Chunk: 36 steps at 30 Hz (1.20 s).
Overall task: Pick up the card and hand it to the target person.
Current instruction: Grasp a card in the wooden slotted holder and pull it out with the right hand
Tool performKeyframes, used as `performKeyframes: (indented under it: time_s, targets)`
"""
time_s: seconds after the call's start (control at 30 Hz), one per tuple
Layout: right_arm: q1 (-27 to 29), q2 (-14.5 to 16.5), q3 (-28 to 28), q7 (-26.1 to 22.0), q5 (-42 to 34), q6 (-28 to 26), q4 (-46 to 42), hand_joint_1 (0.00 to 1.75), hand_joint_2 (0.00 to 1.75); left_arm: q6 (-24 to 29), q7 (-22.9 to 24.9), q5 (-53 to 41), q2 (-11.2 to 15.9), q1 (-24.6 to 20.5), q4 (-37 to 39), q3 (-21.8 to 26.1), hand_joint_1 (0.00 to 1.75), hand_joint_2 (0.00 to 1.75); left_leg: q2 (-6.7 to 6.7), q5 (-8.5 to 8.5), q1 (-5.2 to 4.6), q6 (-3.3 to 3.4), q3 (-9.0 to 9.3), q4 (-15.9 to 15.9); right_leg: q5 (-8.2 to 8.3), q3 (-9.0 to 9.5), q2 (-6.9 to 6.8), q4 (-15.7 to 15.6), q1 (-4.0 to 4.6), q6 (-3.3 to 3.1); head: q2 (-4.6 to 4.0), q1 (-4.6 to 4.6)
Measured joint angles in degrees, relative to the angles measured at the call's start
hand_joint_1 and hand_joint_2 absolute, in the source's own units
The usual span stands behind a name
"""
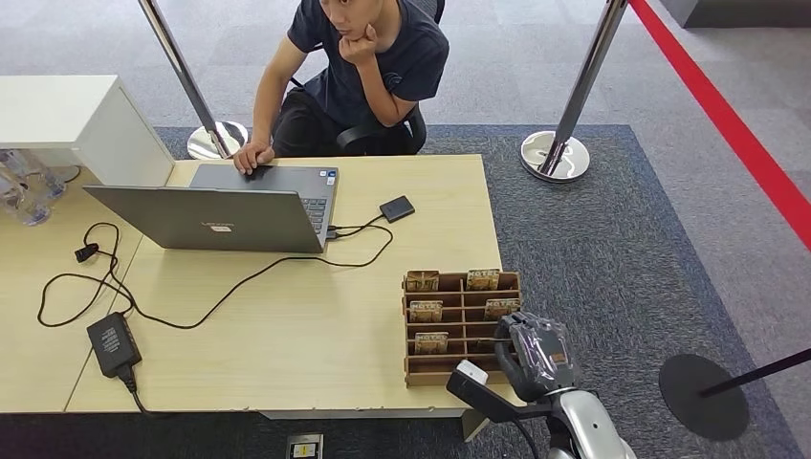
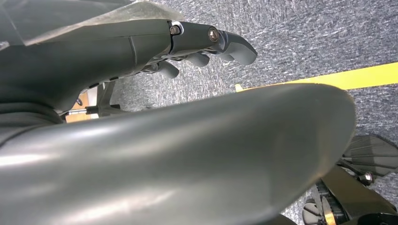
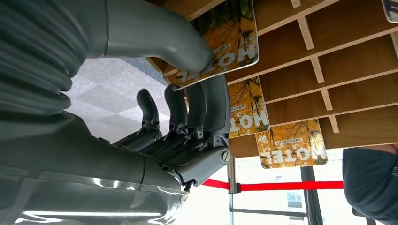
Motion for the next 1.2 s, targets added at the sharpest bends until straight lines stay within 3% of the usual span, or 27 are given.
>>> performKeyframes:
  time_s: [0.13, 0.27, 0.33, 1.2]
  targets:
    - [0.00, 0.00, 0.00, 0.00, -0.01, 0.00, 0.00, 1.39, 1.75, 0.00, 0.00, -0.01, 0.02, 0.00, 0.00, 0.01, 0.00, 0.00, 0.00, 0.00, 0.00, 0.00, 0.03, 0.00, 0.00, 0.03, 0.00, 0.00, 0.00, 0.00, -0.01, 0.01]
    - [0.00, 0.00, 0.00, 0.00, -0.01, 0.00, 0.00, 1.68, 1.75, 0.00, 0.00, -0.02, 0.05, -0.01, 0.00, 0.01, 0.00, 0.00, 0.00, 0.00, 0.00, 0.00, 0.07, 0.00, 0.01, 0.06, 0.00, 0.00, 0.00, 0.00, -0.01, 0.00]
    - [0.00, -0.01, 0.00, -0.04, -0.01, -0.03, 0.01, 1.75, 1.75, 0.00, 0.00, -0.03, 0.07, -0.01, 0.00, 0.01, 0.00, 0.00, 0.00, 0.00, 0.00, 0.00, 0.07, 0.00, 0.01, 0.07, 0.00, 0.00, 0.00, 0.00, -0.01, 0.00]
    - [0.16, -0.71, 0.08, -2.61, -1.18, -0.95, -2.79, 1.75, 1.75, -0.42, -0.63, 0.09, 0.34, -0.15, 0.00, 0.90, 0.00, 0.00, 0.00, 0.01, 0.00, 0.00, 0.10, 0.00, 0.02, 0.09, 0.00, 0.00, 0.00, -0.01, -0.01, 0.01]
